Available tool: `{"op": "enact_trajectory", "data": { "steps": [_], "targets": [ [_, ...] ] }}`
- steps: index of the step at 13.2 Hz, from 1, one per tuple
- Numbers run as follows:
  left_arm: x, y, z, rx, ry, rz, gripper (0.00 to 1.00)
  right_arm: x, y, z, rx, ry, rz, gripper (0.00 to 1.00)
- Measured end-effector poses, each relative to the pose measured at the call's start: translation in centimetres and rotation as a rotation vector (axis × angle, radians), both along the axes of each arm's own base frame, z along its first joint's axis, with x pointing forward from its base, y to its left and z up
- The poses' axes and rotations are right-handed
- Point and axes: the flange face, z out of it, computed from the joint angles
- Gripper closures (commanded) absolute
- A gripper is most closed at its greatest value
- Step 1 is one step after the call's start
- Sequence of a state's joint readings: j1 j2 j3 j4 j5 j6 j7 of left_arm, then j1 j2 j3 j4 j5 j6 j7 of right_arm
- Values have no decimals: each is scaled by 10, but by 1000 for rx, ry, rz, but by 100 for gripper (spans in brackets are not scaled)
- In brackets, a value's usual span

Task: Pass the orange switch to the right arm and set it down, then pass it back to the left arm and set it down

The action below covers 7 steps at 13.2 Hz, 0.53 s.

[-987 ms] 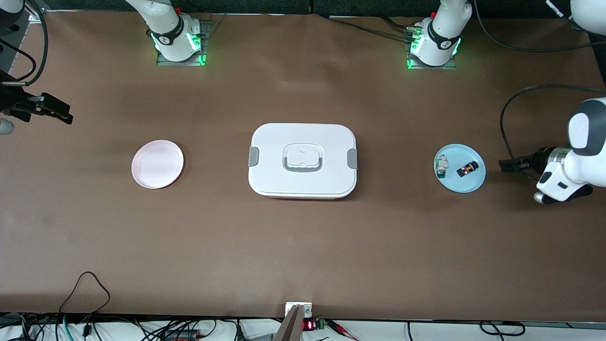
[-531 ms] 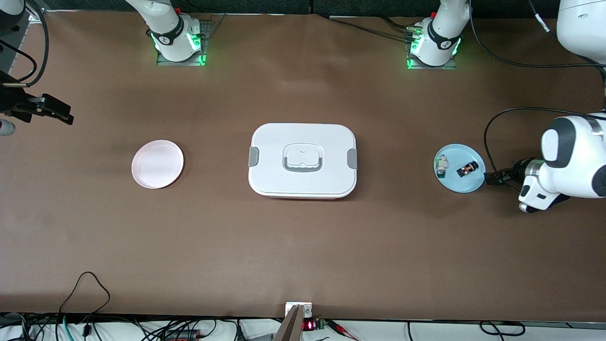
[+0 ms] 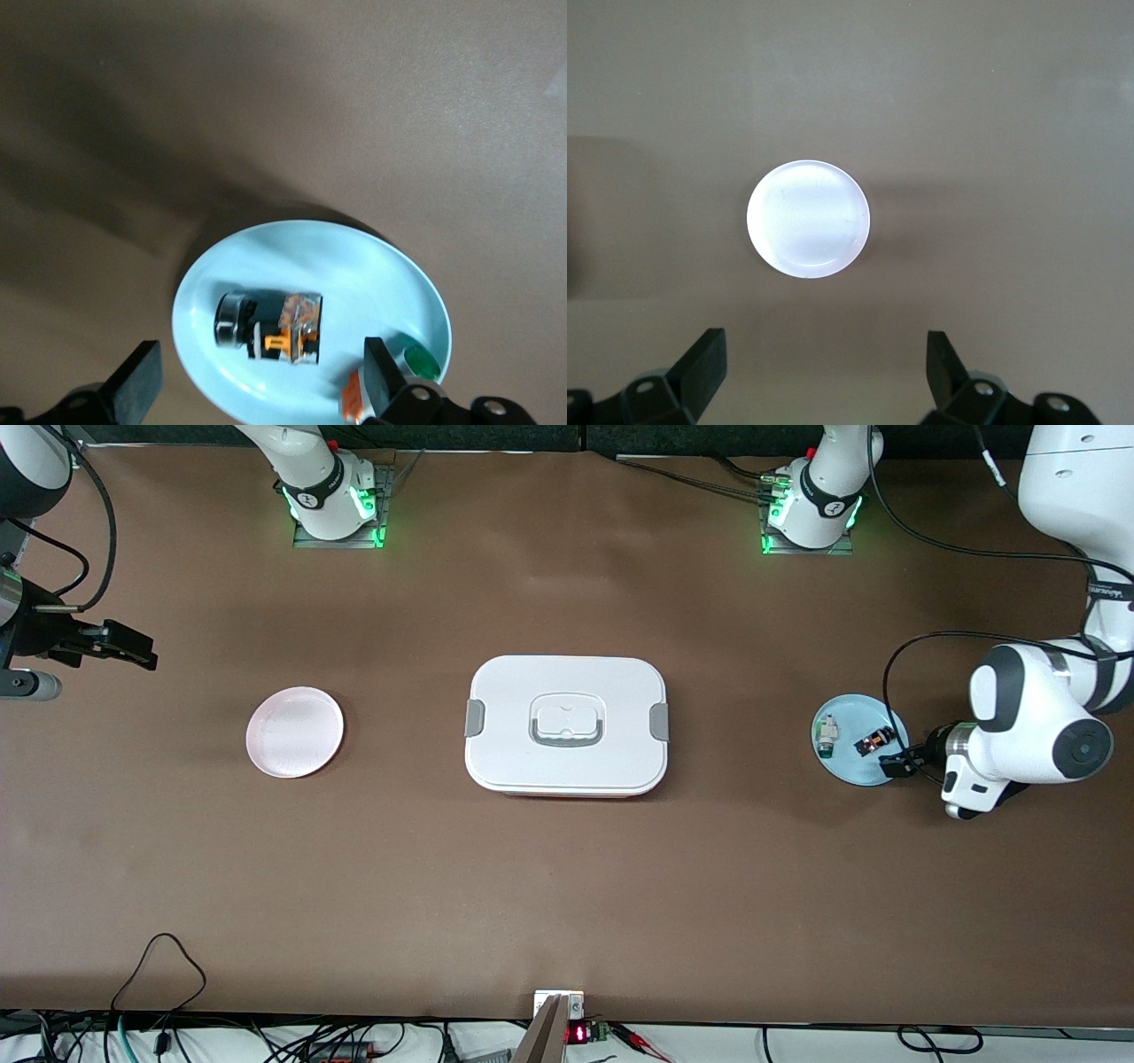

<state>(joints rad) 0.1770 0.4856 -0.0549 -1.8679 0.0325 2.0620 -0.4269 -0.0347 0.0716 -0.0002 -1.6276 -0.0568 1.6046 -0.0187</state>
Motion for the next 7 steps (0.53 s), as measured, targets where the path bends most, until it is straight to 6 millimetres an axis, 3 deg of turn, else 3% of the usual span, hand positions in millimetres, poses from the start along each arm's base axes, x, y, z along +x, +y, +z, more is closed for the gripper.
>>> {"op": "enact_trajectory", "data": {
  "steps": [7],
  "targets": [
    [-37,-13,-41,-4,-42,-13,0,-5,10,-1,26,37,10,0]
  ]
}}
